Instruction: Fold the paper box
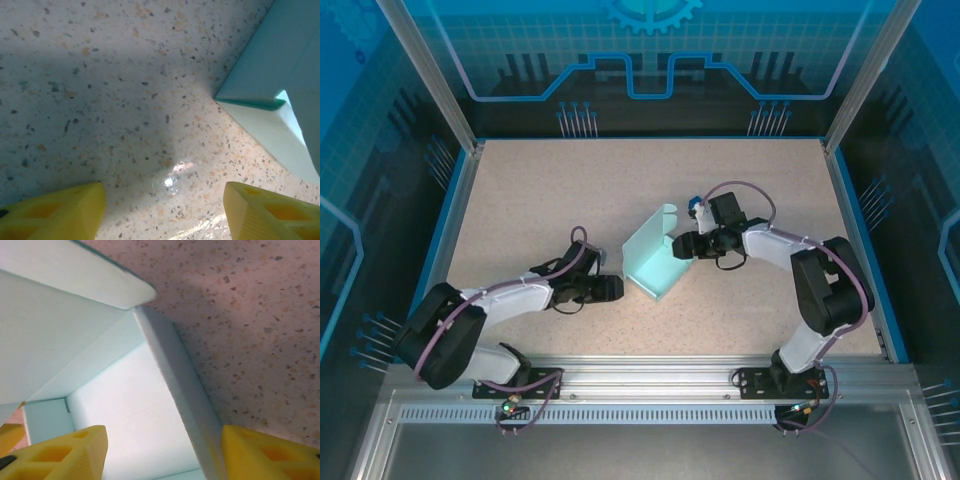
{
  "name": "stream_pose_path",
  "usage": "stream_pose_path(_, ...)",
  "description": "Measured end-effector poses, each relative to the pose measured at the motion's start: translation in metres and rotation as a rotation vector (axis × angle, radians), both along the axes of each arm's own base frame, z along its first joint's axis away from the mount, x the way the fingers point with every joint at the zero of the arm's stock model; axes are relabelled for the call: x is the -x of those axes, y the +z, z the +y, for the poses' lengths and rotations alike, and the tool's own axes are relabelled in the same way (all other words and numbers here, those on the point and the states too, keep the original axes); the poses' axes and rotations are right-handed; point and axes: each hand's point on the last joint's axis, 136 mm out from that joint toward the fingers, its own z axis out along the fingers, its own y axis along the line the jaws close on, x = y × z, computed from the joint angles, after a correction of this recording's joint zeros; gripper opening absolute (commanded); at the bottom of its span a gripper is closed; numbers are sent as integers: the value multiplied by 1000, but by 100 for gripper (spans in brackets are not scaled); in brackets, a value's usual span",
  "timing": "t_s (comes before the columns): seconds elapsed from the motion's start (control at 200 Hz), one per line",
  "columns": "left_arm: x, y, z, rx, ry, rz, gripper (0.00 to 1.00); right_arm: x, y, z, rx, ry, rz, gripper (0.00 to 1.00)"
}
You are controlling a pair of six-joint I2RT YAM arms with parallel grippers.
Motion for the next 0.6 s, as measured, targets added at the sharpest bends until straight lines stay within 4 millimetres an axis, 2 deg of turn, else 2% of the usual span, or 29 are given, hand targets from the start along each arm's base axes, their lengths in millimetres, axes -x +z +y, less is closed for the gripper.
stream_pose_path(0.13,-3,-1,0,-10,10,12,66,6,5,4,-14,5,-6,62)
stream_pose_path(0.6,-16,-5,6,16,61,173,66,43,-7,16,1,4,16,61)
